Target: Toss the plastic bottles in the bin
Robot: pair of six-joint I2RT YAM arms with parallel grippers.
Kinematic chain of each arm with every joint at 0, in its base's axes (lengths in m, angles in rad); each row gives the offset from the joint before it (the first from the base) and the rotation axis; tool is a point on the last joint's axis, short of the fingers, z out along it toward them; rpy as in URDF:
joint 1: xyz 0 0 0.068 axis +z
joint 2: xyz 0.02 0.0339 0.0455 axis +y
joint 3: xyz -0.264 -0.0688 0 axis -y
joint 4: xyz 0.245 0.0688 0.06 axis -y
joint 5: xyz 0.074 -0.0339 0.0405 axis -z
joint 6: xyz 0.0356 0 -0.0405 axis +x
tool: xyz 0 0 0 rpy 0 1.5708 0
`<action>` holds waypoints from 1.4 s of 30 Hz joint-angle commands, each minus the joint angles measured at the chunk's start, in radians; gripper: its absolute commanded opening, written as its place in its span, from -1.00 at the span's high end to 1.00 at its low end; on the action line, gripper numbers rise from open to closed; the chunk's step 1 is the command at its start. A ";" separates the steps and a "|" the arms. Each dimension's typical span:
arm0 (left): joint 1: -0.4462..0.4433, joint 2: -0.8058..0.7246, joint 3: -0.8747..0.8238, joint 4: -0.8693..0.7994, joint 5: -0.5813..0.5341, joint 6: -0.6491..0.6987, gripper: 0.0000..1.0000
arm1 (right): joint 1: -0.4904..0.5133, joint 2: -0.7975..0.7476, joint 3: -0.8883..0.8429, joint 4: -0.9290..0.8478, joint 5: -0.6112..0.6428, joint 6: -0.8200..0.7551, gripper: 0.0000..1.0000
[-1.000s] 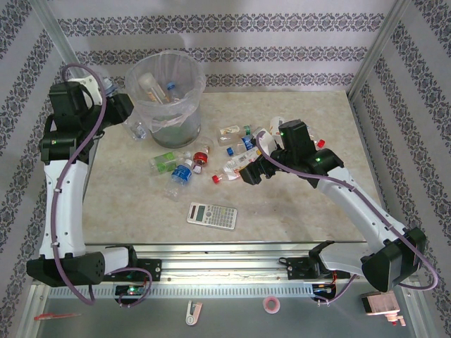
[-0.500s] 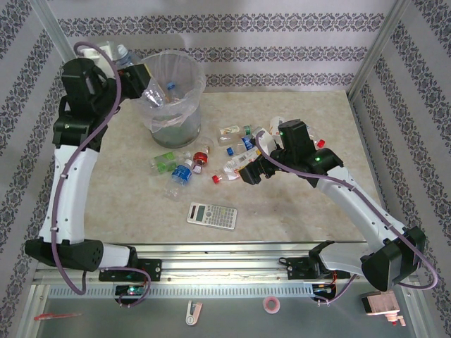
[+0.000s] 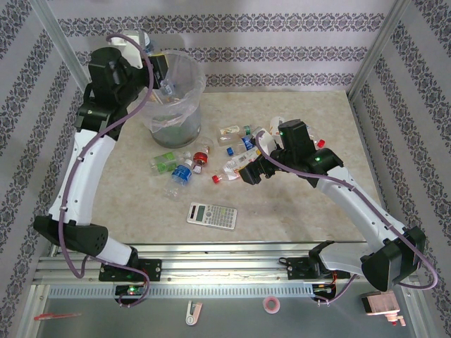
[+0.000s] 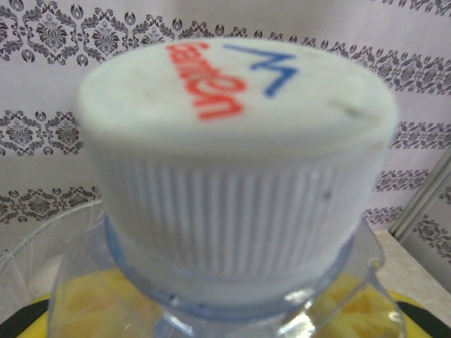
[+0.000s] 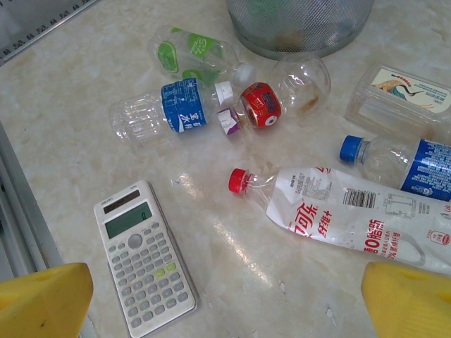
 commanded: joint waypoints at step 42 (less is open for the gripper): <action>0.005 0.559 0.664 -0.352 0.020 -0.071 -1.00 | -0.051 -0.036 0.027 -0.019 0.033 0.011 -0.96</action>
